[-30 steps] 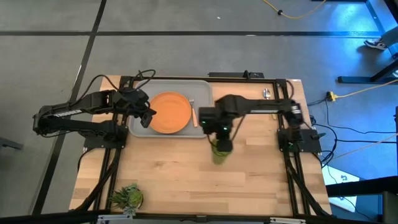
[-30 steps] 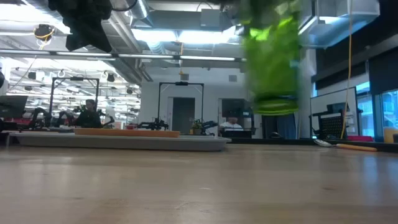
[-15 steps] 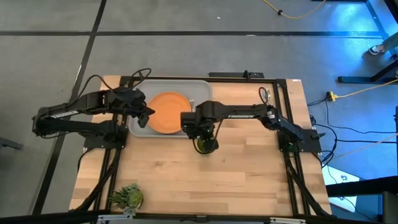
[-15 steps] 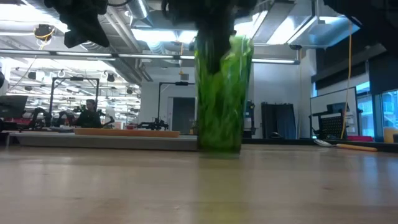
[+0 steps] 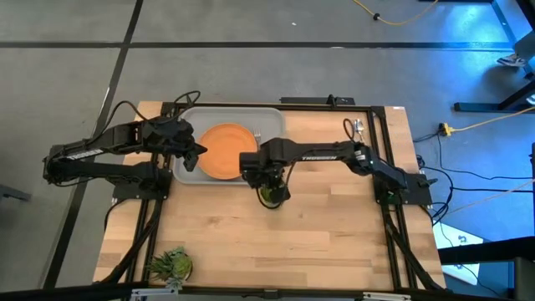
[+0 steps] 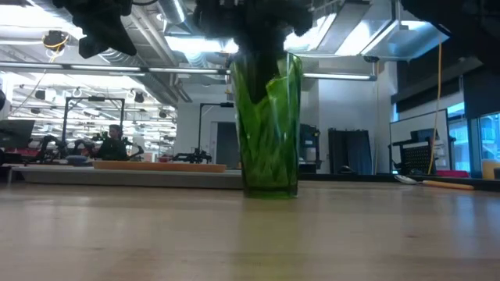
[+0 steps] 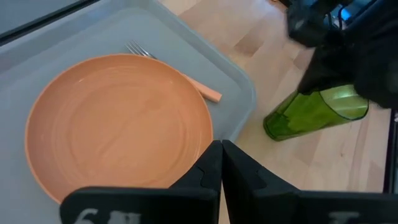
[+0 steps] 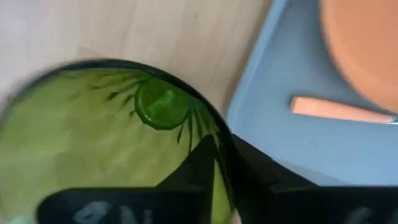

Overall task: Pick and place plate/cup/fork/spoon on tray
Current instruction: Put the green glass on the gray serving tray to the top left of the orange plate

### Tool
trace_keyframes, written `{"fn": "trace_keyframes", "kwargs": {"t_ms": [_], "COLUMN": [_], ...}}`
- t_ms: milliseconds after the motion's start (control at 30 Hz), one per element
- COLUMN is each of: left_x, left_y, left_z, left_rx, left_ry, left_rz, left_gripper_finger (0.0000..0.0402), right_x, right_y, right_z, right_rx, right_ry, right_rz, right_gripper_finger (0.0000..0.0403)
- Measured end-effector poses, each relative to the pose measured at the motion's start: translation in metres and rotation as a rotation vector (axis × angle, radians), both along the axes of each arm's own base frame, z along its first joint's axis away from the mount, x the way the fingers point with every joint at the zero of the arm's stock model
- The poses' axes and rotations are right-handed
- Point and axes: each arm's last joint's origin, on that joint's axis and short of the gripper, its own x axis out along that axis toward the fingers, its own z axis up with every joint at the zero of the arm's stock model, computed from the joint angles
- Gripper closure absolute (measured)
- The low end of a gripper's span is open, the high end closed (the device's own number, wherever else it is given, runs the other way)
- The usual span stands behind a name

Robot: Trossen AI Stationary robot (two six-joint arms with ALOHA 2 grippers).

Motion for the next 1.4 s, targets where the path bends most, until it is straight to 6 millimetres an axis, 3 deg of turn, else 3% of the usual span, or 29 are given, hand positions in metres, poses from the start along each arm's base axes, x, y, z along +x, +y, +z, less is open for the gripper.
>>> {"fn": "trace_keyframes", "kwargs": {"t_ms": [133,333,800,1200,1400], "left_x": [0.0,0.0,0.0,0.002,0.011], "left_y": [0.0,0.0,0.0,0.002,0.002], "left_z": [0.0,0.0,0.0,0.003,0.017], "left_rx": [0.0,0.0,0.0,0.036,0.111], "left_ry": [0.0,0.001,0.006,-0.036,-0.186], "left_rz": [0.0,0.0,-0.001,0.055,-0.05], "left_gripper_finger": [0.0401,0.0401,0.0401,0.0401,0.0401], "right_x": [0.001,0.0,-0.016,-0.046,-0.072], "right_y": [0.0,0.0,0.0,0.003,0.004], "right_z": [-0.003,-0.002,0.03,0.084,0.122], "right_rx": [-0.013,-0.012,-0.005,0.09,0.126], "right_ry": [0.008,0.012,-0.013,-0.119,-0.208], "right_rz": [-0.001,-0.003,-0.001,-0.06,-0.183], "right_gripper_finger": [0.0321,0.0314,0.0314,0.0313,0.0313]}}
